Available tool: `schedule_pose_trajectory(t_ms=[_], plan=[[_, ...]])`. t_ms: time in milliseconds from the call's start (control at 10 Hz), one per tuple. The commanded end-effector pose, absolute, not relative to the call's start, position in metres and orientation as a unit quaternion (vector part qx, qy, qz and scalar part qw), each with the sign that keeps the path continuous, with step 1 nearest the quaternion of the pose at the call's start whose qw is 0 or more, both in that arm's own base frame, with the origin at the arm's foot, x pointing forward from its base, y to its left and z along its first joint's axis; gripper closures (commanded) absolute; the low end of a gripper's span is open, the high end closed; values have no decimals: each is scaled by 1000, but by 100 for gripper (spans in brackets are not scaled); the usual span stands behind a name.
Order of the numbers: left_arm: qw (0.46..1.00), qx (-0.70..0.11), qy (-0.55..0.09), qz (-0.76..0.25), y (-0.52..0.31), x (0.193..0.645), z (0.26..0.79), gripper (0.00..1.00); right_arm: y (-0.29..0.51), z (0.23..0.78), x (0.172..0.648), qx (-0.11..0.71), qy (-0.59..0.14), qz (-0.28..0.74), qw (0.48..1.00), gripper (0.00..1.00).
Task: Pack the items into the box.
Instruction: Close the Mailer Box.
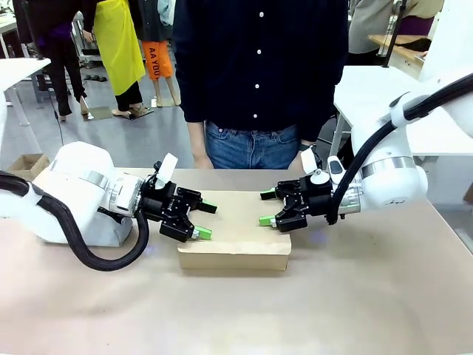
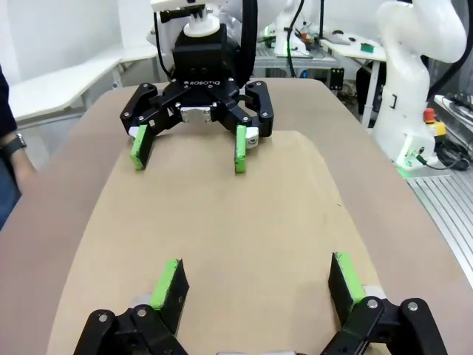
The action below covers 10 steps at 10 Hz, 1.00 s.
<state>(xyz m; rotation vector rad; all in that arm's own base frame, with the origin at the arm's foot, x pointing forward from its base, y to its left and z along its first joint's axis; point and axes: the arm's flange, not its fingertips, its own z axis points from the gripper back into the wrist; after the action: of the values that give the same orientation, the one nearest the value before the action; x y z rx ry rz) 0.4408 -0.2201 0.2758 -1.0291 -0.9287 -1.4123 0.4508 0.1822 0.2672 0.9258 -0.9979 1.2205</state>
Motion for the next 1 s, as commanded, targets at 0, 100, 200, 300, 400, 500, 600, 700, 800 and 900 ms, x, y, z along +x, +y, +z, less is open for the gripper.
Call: schedule_pose_trajectory(t_ms=[0, 100, 200, 300, 400, 500, 600, 700, 800, 900], plan=[[556, -441, -389, -587, -212, 444, 276, 0, 177, 268, 449, 391, -413, 532, 628, 0], [548, -458, -403, -573, -206, 444, 283, 0, 174, 279, 446, 404, -431, 522, 616, 0], [535, -483, -420, -552, -198, 440, 296, 0, 167, 296, 442, 413, -445, 504, 614, 0], [539, -498, -435, -522, -187, 433, 311, 0, 157, 317, 435, 438, -450, 481, 611, 0], [548, -510, -442, -494, -174, 425, 325, 0, 143, 339, 428, 453, -445, 442, 634, 0], [557, -516, -439, -481, -160, 415, 339, 0, 127, 359, 418, 486, -412, 390, 664, 0], [572, -542, -414, -456, -147, 405, 349, 0, 110, 372, 409, 496, -384, 348, 696, 0], [589, -573, -383, -423, -131, 398, 354, 0, 91, 382, 397, 515, -352, 316, 714, 0], [602, -599, -361, -385, -114, 395, 358, 0, 71, 388, 388, 512, -328, 303, 734, 0], [638, -604, -348, -328, -87, 393, 360, 0, 46, 391, 379, 522, -325, 267, 742, 0]])
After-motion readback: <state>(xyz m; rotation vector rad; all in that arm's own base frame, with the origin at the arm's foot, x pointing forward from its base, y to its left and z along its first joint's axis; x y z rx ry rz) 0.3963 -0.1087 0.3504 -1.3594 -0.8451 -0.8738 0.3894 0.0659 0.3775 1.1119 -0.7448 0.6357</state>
